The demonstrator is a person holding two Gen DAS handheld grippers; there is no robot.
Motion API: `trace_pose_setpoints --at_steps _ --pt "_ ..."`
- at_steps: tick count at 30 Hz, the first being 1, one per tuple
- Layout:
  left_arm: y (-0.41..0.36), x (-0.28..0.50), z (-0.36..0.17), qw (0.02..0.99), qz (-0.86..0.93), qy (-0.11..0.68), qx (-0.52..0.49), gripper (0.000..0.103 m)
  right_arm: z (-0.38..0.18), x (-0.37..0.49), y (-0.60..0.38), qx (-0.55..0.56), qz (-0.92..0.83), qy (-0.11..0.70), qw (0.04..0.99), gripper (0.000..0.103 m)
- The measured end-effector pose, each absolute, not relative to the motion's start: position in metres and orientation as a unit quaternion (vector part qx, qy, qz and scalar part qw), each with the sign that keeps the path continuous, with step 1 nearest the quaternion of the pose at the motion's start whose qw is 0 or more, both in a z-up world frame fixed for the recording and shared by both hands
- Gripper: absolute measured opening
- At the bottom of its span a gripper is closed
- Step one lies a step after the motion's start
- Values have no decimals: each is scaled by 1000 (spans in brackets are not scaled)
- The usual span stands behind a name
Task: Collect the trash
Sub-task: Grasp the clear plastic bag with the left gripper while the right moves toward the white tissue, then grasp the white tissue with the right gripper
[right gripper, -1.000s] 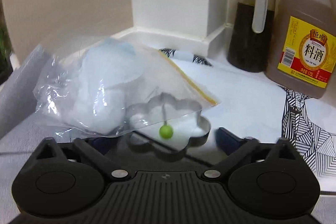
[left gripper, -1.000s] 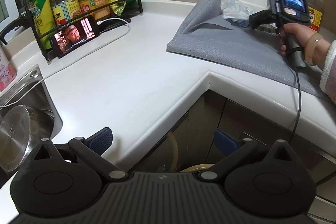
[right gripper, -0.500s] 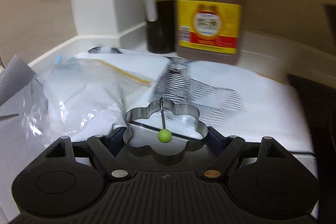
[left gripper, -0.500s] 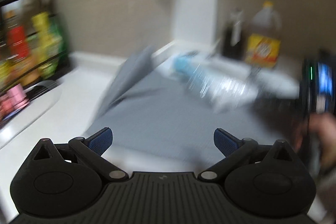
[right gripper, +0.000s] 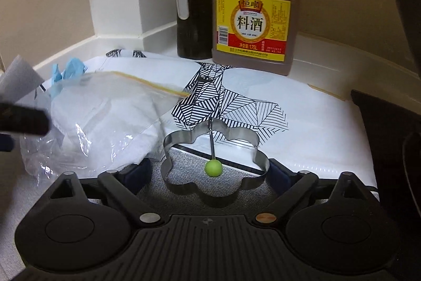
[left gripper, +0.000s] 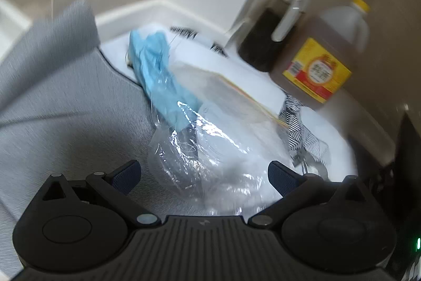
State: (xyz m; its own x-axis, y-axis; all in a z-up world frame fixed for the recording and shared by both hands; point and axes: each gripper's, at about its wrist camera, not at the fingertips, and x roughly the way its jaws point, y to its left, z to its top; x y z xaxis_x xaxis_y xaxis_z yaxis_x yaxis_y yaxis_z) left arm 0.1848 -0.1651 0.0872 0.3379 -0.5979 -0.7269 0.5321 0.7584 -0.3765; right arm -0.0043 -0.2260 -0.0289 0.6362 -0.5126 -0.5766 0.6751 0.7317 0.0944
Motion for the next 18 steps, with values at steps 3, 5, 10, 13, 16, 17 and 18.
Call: trace_pose_setpoints --at_steps 3,5,10,13,16,17,18 --pt "-161 189 87 816 -331 471 -61 96 -30 -4 -227 154 -329 268 892 98" --pt "-162 186 91 825 -322 461 -55 56 -30 -4 -227 153 -329 269 892 99" --pt "-143 181 110 851 -299 429 -39 19 -29 -6 -228 150 -335 267 891 88" --pt "-118 182 125 858 -297 414 -59 18 -26 -12 -231 149 -355 254 888 82" --pt "-97 183 137 867 -294 398 -58 18 -25 -18 -237 166 -366 240 884 82" --pt "-91 184 141 870 -291 394 -59 18 -25 -19 -239 169 -372 235 882 82" --pt "-85 183 143 873 -288 390 -58 18 -24 -21 -239 169 -380 229 880 82"
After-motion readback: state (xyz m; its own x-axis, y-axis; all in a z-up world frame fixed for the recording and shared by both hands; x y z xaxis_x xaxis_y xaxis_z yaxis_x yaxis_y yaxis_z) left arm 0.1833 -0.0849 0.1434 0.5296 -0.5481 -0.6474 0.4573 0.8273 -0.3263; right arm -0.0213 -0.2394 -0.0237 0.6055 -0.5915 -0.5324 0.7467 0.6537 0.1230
